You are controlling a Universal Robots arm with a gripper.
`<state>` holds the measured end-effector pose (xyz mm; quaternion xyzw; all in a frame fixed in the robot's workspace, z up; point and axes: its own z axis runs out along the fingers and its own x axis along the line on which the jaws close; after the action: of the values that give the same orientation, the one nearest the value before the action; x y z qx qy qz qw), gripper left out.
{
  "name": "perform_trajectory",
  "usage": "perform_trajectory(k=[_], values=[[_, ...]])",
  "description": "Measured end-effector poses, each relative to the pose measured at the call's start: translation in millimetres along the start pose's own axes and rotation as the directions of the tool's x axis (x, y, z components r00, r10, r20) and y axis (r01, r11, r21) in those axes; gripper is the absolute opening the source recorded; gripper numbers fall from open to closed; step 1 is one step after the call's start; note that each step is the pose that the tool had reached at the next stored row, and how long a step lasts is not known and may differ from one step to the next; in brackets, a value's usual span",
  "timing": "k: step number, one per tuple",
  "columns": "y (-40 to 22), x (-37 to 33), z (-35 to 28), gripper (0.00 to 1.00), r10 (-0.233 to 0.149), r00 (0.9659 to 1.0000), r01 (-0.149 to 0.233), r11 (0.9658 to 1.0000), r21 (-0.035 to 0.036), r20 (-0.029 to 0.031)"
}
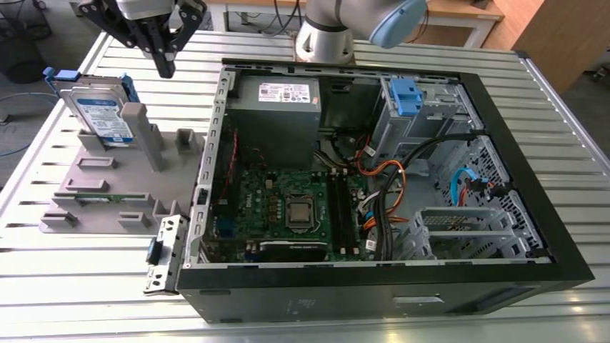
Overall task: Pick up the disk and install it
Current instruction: 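Reach for the disk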
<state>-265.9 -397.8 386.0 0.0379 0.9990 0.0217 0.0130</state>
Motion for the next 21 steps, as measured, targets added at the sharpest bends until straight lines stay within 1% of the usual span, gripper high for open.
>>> perform_trajectory(k=[18, 21], values=[[0.3, 16.7, 3.1, 0.11, 0.0, 1.0, 0.0, 1.0, -0.0001, 0.0001], [0.3, 17.3, 3.1, 0.11, 0.0, 1.0, 0.0, 1.0, 0.0, 0.0001]])
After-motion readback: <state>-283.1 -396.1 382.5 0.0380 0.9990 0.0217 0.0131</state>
